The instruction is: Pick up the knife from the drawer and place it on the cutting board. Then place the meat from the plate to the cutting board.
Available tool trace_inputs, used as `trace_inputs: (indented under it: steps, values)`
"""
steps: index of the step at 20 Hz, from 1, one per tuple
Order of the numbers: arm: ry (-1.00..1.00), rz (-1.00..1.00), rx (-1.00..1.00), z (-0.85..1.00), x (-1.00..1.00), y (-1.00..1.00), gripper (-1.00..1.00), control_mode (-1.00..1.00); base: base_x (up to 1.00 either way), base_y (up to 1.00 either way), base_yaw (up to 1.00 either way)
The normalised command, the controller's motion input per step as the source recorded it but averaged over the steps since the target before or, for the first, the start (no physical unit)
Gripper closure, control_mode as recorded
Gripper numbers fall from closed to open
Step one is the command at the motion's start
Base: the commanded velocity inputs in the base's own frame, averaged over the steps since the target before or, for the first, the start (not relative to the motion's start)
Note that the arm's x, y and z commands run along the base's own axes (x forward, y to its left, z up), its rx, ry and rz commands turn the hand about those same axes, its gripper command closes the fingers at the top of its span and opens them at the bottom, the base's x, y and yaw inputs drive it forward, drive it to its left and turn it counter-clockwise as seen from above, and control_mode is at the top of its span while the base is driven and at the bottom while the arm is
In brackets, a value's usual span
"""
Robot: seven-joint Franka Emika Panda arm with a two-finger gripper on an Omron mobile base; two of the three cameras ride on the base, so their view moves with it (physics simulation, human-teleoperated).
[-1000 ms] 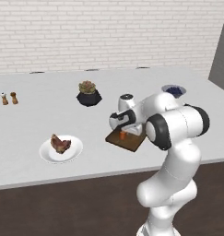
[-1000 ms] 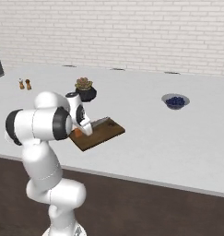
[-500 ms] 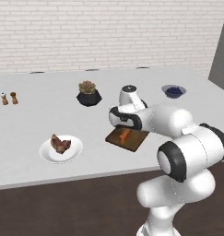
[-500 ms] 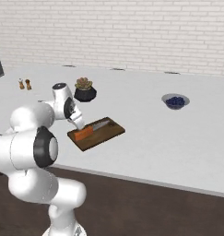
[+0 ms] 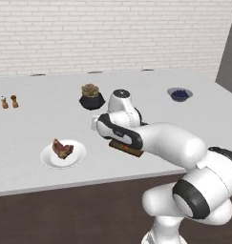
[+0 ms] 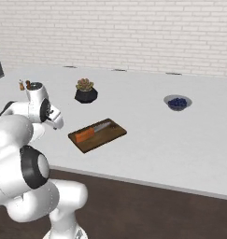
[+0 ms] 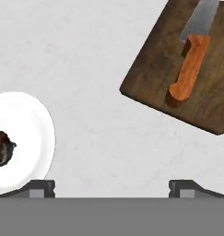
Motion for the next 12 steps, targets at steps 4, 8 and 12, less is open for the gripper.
trace_inputs:
  steps: [4,8,12]
  values:
    - [0.03,0.62,0.0,0.24,0.01,0.86,-1.0,-1.0,0.0,0.0,0.0]
    - [-0.01,0.35,-0.07,0.12,-0.16,1.0,-1.0,-1.0,0.0,0.0,0.0]
    - [0.0,0.26,-0.14,0.0,-0.17,0.9,-1.0,-1.0,0.0,0.0,0.0]
